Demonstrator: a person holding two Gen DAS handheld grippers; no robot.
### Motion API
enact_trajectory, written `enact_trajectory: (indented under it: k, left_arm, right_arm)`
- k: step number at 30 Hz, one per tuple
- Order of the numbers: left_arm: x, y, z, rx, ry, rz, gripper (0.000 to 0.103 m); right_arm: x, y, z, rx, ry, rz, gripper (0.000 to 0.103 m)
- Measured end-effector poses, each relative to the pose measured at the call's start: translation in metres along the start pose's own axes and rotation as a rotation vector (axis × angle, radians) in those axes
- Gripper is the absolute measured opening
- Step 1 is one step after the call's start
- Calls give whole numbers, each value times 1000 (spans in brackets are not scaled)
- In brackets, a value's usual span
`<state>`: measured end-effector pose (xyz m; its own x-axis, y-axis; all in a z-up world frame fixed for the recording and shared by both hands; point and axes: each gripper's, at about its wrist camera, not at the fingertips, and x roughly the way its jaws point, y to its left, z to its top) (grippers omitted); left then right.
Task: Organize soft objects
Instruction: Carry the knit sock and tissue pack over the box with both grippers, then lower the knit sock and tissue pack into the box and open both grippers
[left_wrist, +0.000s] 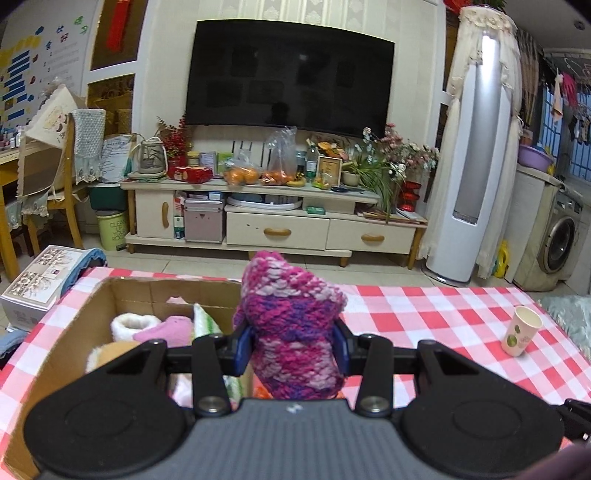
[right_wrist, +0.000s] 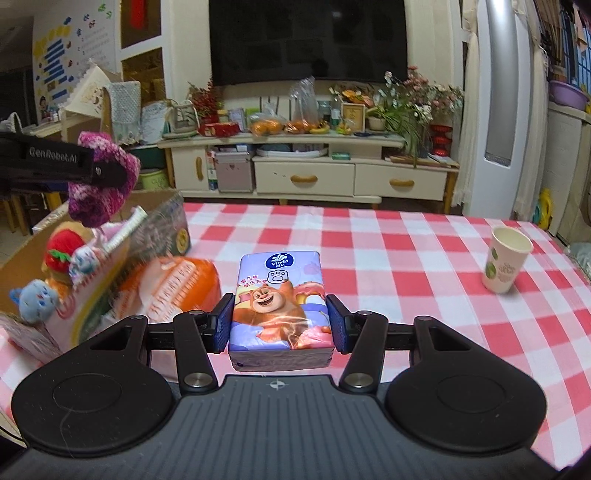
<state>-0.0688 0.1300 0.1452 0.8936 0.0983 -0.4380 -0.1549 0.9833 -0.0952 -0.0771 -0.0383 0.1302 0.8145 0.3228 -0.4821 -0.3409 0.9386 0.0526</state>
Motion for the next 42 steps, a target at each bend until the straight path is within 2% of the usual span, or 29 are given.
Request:
enact_trajectory:
  k: [15,25,36,42]
  left_arm:
    - [3,60,15,-106,-20,81,42]
    - [20,101,19,-192,4,144,42]
    - [45,134,19,-257,39,190,43]
    - [57,143,14,-270,56,210,43]
  right_arm:
    - [21,57,51,-48,-69,142,64]
    - [52,97,81,-95,-100,237,64]
    - [104,125,95,-128,-59,286,64]
    - [119,134,93,-139,-40,308,64]
